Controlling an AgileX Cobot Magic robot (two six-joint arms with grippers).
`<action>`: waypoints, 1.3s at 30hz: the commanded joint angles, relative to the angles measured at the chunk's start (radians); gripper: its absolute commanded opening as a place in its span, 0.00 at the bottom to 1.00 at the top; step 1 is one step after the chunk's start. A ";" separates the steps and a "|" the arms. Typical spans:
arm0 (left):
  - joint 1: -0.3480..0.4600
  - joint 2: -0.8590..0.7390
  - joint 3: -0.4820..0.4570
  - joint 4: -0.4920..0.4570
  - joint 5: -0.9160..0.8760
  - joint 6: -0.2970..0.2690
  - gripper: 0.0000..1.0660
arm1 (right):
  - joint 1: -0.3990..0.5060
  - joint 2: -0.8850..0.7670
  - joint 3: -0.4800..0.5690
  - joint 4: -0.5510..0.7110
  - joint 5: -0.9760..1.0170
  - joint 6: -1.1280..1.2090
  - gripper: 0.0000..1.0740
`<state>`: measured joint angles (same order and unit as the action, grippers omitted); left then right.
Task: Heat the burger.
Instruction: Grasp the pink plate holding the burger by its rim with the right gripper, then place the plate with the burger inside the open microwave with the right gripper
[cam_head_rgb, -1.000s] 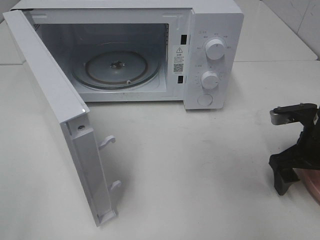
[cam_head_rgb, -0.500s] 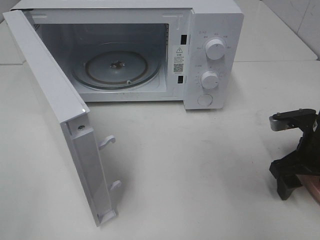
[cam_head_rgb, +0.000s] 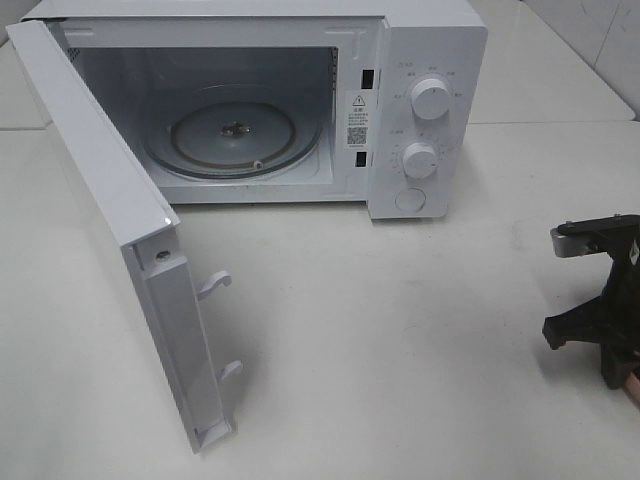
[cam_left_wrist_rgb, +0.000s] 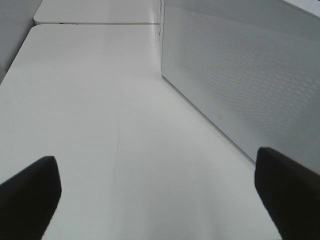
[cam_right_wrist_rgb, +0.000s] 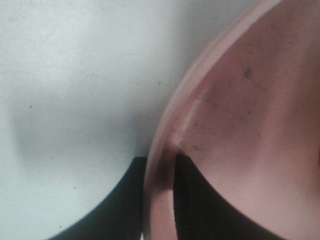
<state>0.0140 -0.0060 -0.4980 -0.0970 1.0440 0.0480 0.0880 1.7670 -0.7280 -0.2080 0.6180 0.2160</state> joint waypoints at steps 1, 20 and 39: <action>0.002 -0.025 0.002 -0.010 -0.008 -0.001 0.97 | -0.006 0.009 0.008 0.001 0.016 0.008 0.00; 0.002 -0.025 0.002 -0.010 -0.008 -0.001 0.97 | 0.148 -0.021 0.006 -0.231 0.117 0.289 0.00; 0.002 -0.025 0.002 -0.010 -0.008 -0.001 0.97 | 0.324 -0.151 0.006 -0.424 0.313 0.422 0.00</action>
<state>0.0140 -0.0060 -0.4980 -0.0970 1.0440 0.0480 0.3970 1.6390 -0.7270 -0.5770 0.8720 0.6270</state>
